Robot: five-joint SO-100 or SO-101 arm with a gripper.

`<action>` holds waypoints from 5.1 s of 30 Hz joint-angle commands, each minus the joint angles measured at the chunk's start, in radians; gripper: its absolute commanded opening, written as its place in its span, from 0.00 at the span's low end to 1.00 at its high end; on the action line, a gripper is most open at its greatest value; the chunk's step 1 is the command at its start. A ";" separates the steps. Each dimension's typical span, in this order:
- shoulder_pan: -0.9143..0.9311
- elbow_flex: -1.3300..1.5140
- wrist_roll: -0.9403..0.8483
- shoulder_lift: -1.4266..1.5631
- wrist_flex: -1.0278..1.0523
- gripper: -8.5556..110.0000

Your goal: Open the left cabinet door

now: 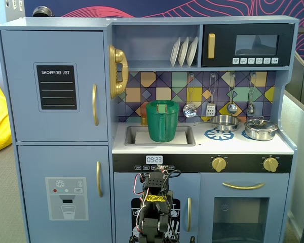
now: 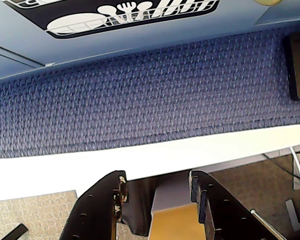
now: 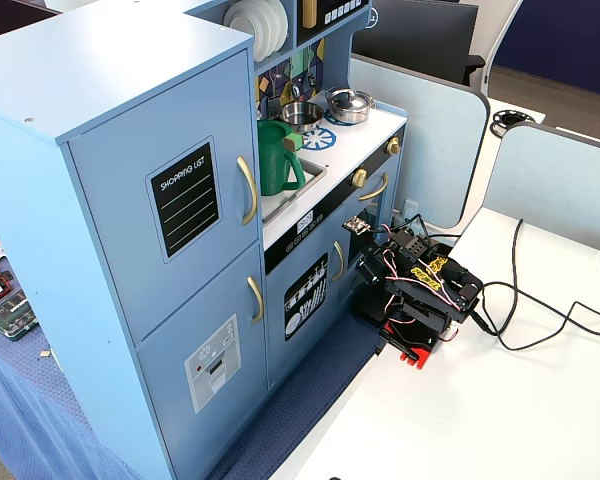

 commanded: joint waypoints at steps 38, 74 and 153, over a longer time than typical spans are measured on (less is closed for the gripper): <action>-0.592 -0.359 0.160 -0.347 -0.752 0.25; -0.927 -1.328 -0.097 -0.988 -1.063 0.28; -0.653 -1.272 -0.067 -0.761 -0.492 0.24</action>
